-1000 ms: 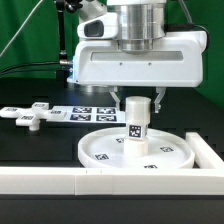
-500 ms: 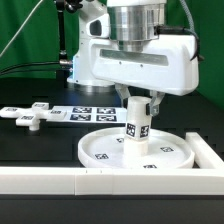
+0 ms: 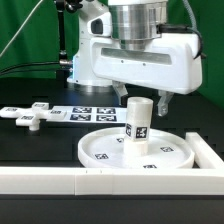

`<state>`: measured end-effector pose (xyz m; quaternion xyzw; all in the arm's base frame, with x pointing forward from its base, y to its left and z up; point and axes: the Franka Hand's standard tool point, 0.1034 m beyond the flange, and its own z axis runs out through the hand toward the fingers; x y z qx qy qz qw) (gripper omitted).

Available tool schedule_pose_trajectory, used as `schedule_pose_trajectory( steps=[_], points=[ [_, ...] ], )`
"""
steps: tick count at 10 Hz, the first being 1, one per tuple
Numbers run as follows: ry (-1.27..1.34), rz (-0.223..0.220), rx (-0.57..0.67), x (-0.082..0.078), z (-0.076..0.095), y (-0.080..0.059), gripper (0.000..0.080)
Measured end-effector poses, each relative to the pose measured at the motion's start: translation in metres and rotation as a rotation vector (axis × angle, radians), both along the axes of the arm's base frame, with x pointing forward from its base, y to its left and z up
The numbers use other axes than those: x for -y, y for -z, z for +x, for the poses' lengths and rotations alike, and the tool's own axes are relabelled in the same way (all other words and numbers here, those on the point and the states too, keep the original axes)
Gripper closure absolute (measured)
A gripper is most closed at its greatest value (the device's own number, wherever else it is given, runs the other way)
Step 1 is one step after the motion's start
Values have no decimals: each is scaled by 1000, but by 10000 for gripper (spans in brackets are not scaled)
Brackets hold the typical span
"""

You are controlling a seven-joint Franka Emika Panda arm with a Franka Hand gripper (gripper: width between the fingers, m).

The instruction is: Assemble round table

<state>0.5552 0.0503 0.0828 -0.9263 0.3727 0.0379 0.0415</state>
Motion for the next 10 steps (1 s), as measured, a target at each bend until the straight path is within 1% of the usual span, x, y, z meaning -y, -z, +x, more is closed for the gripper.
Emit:
schedule_pose_trajectory(
  steps=[1, 2, 5, 6, 8, 10],
  points=[
    [-138, 6, 12, -3, 0, -2, 153],
    [-172, 18, 17, -2, 0, -2, 153],
    [-412, 24, 42, -1, 0, -1, 150],
    [-556, 17, 55, 0, 0, 0, 150],
    [-824, -20, 89, 1, 5, -2, 150],
    [-1049, -23, 103, 4, 6, -3, 150]
  ],
)
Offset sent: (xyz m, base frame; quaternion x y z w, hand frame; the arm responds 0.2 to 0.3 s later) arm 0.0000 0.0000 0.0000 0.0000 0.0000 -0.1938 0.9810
